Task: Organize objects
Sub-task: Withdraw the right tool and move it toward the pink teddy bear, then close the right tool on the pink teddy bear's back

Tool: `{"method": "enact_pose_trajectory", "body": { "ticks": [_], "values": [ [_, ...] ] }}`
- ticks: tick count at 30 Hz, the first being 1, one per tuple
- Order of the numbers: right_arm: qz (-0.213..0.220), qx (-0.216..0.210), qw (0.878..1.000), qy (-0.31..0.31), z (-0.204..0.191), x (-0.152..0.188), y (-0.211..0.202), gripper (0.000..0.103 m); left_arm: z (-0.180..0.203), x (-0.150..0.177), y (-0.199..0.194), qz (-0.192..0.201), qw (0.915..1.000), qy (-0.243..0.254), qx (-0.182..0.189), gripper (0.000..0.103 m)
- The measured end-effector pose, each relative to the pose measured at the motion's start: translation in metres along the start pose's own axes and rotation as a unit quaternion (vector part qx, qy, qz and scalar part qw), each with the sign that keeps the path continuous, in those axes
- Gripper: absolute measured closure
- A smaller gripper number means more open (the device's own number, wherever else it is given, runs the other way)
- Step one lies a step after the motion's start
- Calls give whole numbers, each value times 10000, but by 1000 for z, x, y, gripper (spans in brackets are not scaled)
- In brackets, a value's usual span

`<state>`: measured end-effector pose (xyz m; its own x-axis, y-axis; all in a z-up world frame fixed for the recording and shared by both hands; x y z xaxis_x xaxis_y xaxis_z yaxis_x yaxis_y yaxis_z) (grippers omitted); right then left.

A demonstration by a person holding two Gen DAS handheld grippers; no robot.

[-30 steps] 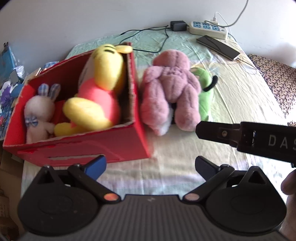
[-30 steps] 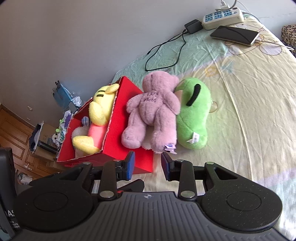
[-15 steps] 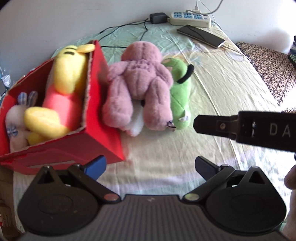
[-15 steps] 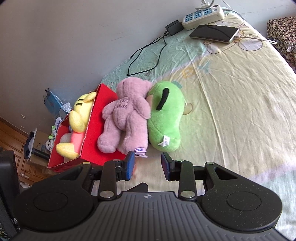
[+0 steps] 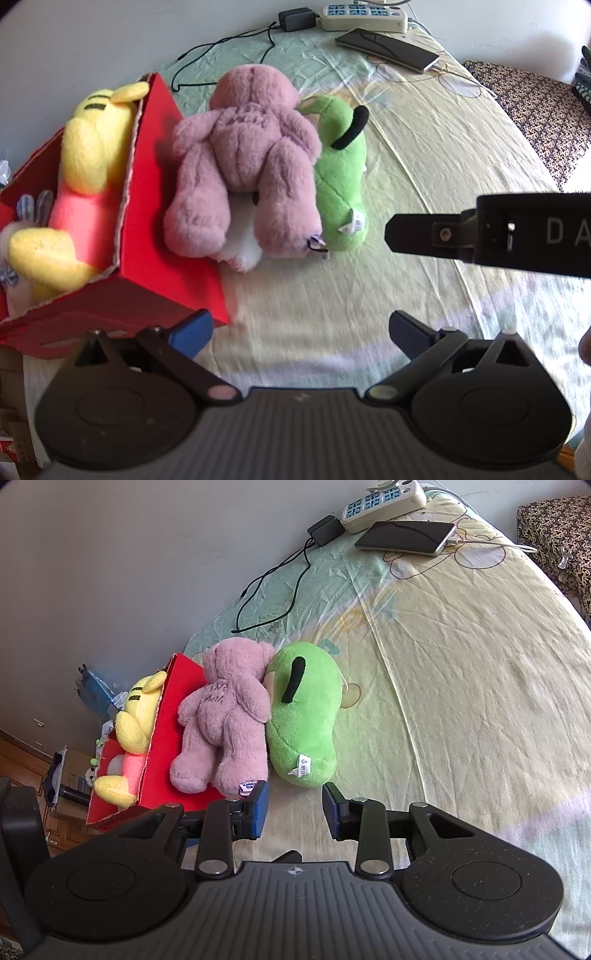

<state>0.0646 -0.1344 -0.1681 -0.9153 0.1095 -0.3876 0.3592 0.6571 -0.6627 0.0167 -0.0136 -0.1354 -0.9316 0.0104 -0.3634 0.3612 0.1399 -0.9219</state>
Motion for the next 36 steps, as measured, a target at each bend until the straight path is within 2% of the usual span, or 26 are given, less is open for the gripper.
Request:
{"method": "enact_pose_trajectory", "body": {
  "ticks": [2, 3, 12, 22, 25, 30, 31, 32, 36],
  "values": [
    [0, 9, 10000, -7, 0, 0, 1, 66, 0, 1, 1, -4, 10000, 9, 10, 2],
    [-2, 20, 10000, -9, 1, 0, 2, 62, 0, 1, 1, -3, 10000, 13, 17, 2],
    [-48, 133, 9996, -236, 4, -1, 18, 62, 1, 14, 8, -4, 9997, -36, 224, 2],
    [-148, 226, 9987, -437, 2, -13, 55, 61, -10, 25, 9, 124, 9991, -164, 384, 2],
    [-230, 138, 9983, -509, -1, -16, 70, 51, -15, 27, 7, 166, 9988, -202, 413, 2],
    [-367, -128, 9989, -254, 0, -18, 86, 47, -22, 28, 6, 219, 9987, -266, 367, 2],
    [-401, -232, 9989, -123, 1, -19, 87, 49, -24, 28, 6, 230, 9987, -285, 366, 2],
    [-433, -332, 9985, -29, 1, -18, 88, 55, -25, 28, 6, 239, 9985, -307, 382, 2],
    [-360, -314, 9987, -159, 1, -18, 79, 60, -27, 24, 4, 304, 9978, -356, 469, 2]
  ]
}}
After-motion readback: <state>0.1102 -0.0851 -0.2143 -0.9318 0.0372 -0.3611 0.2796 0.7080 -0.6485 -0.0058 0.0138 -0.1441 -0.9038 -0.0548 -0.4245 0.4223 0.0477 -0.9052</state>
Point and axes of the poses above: each gripper's, at about its wrist camera, not at the fingertips, and y roughly the way its jaws point, z to its right, x to its underside, the point moved 7 cm from there along y, roughly the way its jaws point, and after that the axes turned 2 degrees about -z, right-handed, at the moved point
